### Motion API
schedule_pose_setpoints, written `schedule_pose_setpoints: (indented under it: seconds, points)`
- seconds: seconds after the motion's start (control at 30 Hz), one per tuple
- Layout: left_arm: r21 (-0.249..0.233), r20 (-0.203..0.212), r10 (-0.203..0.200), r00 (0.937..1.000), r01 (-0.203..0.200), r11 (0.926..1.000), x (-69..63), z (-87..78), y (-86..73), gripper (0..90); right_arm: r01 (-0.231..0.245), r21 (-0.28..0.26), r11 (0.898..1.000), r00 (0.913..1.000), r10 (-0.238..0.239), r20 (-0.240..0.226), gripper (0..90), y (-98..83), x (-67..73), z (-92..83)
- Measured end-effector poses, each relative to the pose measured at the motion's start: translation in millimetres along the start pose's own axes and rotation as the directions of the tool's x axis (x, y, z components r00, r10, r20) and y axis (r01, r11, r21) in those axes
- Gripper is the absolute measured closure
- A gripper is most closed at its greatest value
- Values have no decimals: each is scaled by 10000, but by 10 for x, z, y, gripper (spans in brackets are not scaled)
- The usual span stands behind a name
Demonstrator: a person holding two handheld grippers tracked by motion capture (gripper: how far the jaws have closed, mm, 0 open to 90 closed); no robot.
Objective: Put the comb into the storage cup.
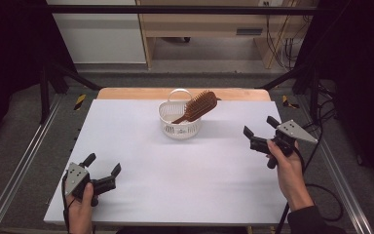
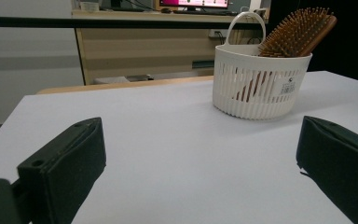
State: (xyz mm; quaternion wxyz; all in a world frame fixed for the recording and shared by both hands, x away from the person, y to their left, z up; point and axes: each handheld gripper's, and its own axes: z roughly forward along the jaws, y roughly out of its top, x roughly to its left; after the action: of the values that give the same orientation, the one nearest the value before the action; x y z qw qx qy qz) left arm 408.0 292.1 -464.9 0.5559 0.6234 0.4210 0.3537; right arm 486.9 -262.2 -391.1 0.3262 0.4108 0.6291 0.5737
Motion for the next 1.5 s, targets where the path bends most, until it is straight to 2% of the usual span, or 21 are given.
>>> schedule_pose_setpoints:
  seconds: [0.17, 0.53, 1.03, 1.23, 1.5]
  points:
    - [-65, -75, -67, 9999, 67, 10000, 29, -16, 2, 14, 26, -51, 10000, 10000, -26, -6, 38, -81, -35, -146]
    - [-215, -148, 56, 9999, -59, 9998, 44, -48, 15, 13, -496, -270, 9984, 9984, 503, 259, 36, -293, -163, -344]
    - [-211, 59, 109, 9999, -107, 9997, 18, -61, 27, 12, -638, -222, 9977, 9979, 641, 104, 36, -518, -130, -503]
    - [-200, 173, 110, 9998, -107, 9997, 13, -74, 29, 12, -445, -100, 9990, 9990, 444, -87, 36, -581, -94, -554]
    - [-265, 275, 72, 9996, -65, 9996, 8, -94, 33, 12, -437, -69, 9990, 9986, 435, -295, 36, -663, -31, -571]
